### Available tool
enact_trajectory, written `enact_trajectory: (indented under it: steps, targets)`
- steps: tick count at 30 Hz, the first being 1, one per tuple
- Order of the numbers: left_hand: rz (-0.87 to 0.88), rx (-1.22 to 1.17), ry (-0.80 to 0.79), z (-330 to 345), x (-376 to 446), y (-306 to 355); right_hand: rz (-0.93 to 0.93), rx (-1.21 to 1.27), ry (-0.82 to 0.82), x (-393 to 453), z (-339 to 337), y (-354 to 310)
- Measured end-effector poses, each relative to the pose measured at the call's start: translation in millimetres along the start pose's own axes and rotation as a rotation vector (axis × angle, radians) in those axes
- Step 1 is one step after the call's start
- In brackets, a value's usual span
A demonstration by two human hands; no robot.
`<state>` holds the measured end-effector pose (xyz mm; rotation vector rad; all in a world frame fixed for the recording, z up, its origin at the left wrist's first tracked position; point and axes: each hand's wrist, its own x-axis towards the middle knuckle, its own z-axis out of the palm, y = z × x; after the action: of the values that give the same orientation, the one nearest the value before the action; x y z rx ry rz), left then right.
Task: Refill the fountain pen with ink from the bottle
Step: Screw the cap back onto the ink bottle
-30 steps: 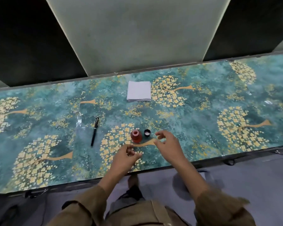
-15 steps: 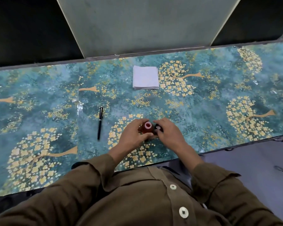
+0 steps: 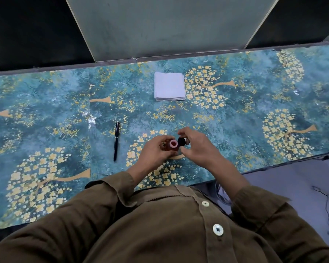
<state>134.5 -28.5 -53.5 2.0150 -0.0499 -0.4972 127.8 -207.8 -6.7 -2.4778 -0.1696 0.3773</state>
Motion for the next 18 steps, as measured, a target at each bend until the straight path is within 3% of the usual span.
enact_trajectory:
  steps: [9,18]
  targets:
    - [-0.010,0.011,-0.003,0,0,0,-0.127,-0.095,-0.068,9,-5,-13]
    - [-0.003,0.017,-0.011,-1,1,-1,-0.088,-0.287,-0.115,12,-8,-23]
